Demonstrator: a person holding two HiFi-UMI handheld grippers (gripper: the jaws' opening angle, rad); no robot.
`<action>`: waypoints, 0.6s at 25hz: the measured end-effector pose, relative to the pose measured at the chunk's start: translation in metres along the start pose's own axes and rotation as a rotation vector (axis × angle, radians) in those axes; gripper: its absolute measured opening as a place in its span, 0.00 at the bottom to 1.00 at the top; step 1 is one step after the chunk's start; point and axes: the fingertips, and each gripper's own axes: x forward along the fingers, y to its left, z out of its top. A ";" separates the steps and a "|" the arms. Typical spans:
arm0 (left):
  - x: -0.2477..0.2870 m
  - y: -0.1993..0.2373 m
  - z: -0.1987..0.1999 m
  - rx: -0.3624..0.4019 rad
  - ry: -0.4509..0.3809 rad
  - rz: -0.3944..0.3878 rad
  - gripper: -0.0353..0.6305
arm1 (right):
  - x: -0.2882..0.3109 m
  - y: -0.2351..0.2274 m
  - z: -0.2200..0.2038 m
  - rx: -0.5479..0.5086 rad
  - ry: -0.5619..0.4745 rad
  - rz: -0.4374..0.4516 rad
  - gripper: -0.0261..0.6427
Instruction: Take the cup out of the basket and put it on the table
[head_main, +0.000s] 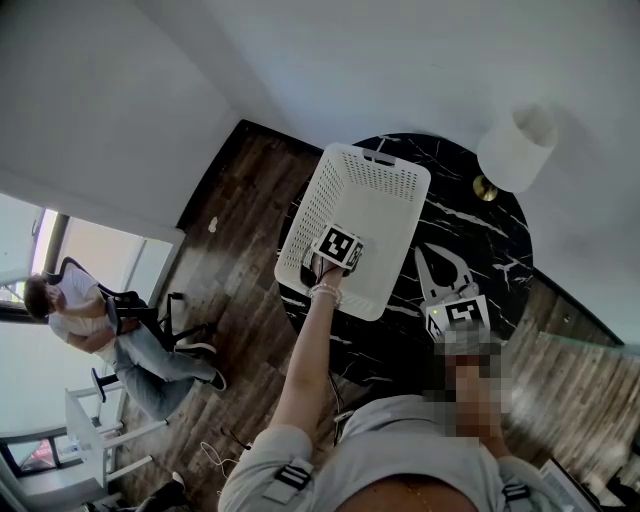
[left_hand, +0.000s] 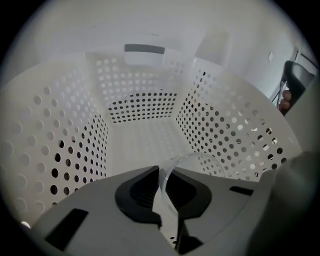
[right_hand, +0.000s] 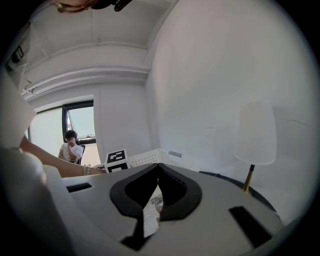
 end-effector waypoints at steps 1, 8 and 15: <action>-0.002 0.000 0.002 -0.005 -0.011 -0.001 0.11 | 0.000 0.000 0.000 0.001 -0.001 -0.001 0.05; -0.011 -0.008 0.014 -0.043 -0.086 -0.026 0.10 | 0.000 0.001 0.002 0.000 -0.010 0.003 0.05; -0.021 -0.013 0.024 -0.052 -0.138 -0.027 0.10 | -0.003 0.004 0.004 -0.002 -0.014 0.011 0.05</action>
